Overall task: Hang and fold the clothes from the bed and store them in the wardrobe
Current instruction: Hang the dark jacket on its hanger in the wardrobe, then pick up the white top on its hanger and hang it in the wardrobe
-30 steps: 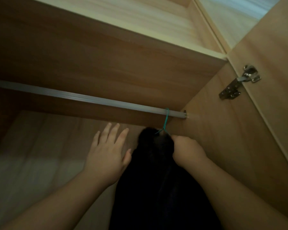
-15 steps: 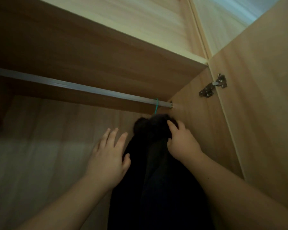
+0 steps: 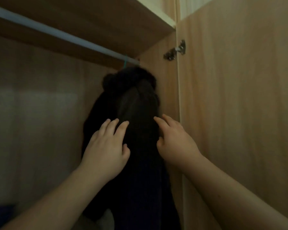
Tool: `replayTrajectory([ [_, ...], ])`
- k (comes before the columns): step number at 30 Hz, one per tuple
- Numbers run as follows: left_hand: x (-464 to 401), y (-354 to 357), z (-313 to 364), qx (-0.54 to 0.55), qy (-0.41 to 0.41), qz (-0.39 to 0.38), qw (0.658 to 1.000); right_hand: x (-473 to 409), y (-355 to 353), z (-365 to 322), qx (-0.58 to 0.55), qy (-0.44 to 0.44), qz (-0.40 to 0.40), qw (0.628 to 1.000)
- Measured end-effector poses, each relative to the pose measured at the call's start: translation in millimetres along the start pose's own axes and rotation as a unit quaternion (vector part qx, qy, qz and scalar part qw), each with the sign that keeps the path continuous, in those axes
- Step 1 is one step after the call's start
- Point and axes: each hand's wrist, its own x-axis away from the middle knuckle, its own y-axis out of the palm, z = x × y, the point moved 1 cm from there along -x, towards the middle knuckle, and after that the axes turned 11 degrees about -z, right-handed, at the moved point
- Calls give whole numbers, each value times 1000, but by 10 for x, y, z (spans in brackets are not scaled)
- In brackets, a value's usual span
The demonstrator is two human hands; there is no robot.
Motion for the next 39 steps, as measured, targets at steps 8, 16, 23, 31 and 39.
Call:
replayTrajectory([
  [8, 889, 462, 1295, 76, 56, -79, 992, 1919, 38, 484, 69, 70, -35, 995],
  [16, 2769, 1095, 2873, 150, 108, -199, 962, 4649, 4, 1408, 116, 252, -145, 950],
  [23, 4338, 1415, 4866, 207, 227, -356, 882, 7248, -546, 2073, 151, 420, -244, 861],
  [31, 5117, 1519, 6692, 201, 337, -432, 812, 8828, -1387, 2358, 160, 555, -252, 777],
  [39, 5114, 1802, 7530, 224, 368, -440, 788, 9199, -1496, 2894, 142, 598, -218, 758],
])
